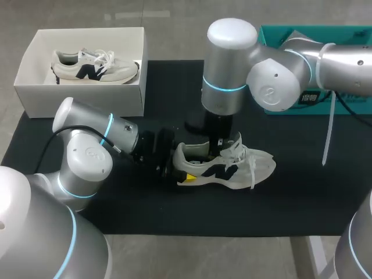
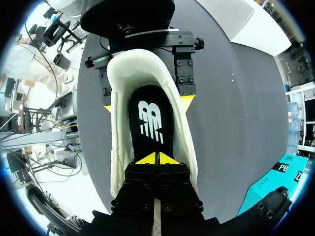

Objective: Take the shoe out of the shoebox, open the shoe tongue, remove and reinsert the insole, then place the shoe into the shoebox

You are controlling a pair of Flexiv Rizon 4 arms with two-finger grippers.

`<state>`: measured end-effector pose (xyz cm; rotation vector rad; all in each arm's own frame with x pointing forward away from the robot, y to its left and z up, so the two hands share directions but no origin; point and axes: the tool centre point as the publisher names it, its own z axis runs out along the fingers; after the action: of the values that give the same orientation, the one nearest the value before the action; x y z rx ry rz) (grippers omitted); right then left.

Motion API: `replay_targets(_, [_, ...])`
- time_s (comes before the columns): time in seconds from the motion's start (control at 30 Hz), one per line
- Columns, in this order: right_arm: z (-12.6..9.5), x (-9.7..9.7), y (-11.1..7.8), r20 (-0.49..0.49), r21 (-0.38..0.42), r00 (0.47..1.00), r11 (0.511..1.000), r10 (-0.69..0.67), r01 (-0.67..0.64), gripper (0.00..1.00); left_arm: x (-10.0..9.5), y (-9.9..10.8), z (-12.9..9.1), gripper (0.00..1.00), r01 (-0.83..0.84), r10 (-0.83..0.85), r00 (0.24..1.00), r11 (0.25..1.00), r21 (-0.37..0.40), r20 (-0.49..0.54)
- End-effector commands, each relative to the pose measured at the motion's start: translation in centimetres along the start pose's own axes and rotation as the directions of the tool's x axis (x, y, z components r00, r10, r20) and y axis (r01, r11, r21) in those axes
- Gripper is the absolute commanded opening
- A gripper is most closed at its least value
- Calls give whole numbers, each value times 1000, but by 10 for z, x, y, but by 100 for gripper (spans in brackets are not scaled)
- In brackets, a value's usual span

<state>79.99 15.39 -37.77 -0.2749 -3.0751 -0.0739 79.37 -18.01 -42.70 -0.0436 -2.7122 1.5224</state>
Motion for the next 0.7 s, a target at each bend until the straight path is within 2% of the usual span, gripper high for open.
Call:
replay_targets(0.03, [14, -3, 6, -19, -2, 1000, 1000, 3, -3, 0, 0, 0, 1, 0, 0, 0, 1000, 1000, -3, 1])
replay_targets(0.23, [26, 5, -3, -42, -5, 999, 1000, 28, -28, 0, 0, 0, 1, 0, 0, 0, 1000, 1000, -3, 1])
replay_targets(0.4, [24, 3, -10, -24, -10, 998, 999, 52, -52, 1, 0, 0, 1, 0, 0, 0, 1000, 1000, -3, 1])
replay_targets(0.57, [19, -3, -10, 9, -15, 998, 998, 56, -56, 26, 0, 0, 1, 0, 0, 0, 1000, 1000, -3, 1])
replay_targets(0.7, [22, -5, -9, 12, -18, 999, 999, 51, -51, 34, 0, 0, 1, 0, 0, 0, 1000, 1000, -3, 1])
